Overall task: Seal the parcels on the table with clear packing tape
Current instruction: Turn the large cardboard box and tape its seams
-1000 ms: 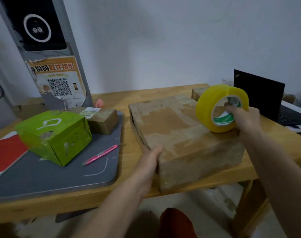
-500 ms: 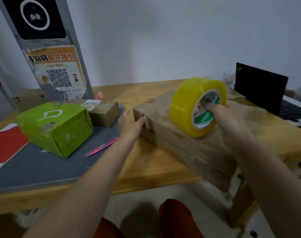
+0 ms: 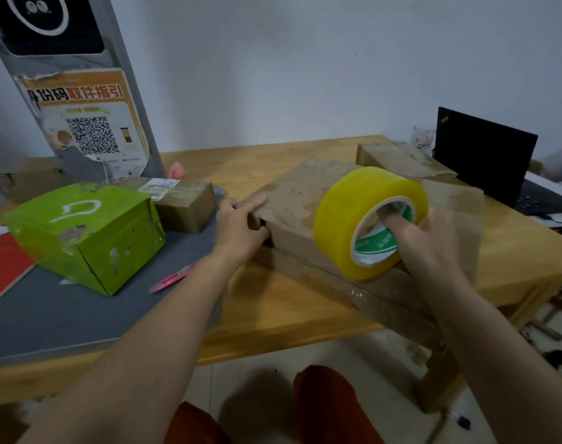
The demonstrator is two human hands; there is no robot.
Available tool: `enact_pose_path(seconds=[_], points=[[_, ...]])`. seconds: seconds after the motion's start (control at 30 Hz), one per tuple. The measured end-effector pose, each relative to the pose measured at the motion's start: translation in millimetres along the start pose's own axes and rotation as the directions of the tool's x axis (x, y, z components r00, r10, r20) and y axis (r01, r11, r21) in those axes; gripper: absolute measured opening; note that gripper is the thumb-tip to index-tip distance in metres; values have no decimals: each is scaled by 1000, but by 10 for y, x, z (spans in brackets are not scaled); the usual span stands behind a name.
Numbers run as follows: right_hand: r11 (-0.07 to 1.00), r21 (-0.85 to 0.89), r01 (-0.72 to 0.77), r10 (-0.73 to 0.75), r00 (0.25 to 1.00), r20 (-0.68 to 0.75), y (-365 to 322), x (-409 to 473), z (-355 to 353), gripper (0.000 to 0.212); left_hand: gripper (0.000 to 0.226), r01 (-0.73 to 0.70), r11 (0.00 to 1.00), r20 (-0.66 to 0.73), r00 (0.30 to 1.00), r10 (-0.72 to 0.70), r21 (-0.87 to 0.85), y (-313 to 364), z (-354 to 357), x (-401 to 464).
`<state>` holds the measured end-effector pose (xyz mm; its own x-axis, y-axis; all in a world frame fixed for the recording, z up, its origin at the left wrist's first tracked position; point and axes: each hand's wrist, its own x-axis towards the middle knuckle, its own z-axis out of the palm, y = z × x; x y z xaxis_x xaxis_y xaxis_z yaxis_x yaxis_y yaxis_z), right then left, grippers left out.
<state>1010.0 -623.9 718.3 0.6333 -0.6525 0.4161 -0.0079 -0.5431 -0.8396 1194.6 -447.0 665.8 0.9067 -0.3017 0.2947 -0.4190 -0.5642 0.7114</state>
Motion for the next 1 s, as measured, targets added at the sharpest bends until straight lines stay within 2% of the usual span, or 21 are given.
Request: enact_pose_path(seconds=[0.27, 0.4, 0.57, 0.7, 0.77, 0.8, 0.87, 0.93, 1.0], points=[[985, -21, 169, -170, 985, -41, 129, 285, -114, 30, 57, 73, 989, -286, 958, -34, 127, 16, -90, -826], [974, -38, 221, -223, 974, -41, 218, 489, -44, 35, 55, 101, 984, -393, 919, -36, 146, 77, 17, -1109], [975, 130, 182, -172, 981, -84, 193, 463, 187, 15, 53, 147, 981, -431, 899, -80, 125, 192, 162, -1048], [969, 223, 108, -104, 994, -28, 242, 187, 412, 18, 61, 113, 989, -427, 902, -60, 100, 253, 246, -1071], [970, 218, 110, -115, 993, 11, 291, 113, 453, 20, 56, 13, 998, -501, 865, 23, 68, 219, 312, -1212], [972, 211, 108, -115, 993, 22, 304, 115, 456, 20, 47, -70, 996, -507, 858, 86, 50, 203, 360, -1306], [976, 196, 97, -103, 994, 22, 296, 154, 440, 25, 25, -179, 983, -406, 901, 152, -28, 226, 439, -1467], [978, 191, 88, -90, 996, 5, 286, 186, 430, 27, 35, -56, 978, -217, 976, 12, -199, 325, 509, -1523], [976, 201, 85, -85, 996, -8, 279, 191, 424, 33, 52, 147, 923, -72, 980, -183, -355, 448, 559, -1522]])
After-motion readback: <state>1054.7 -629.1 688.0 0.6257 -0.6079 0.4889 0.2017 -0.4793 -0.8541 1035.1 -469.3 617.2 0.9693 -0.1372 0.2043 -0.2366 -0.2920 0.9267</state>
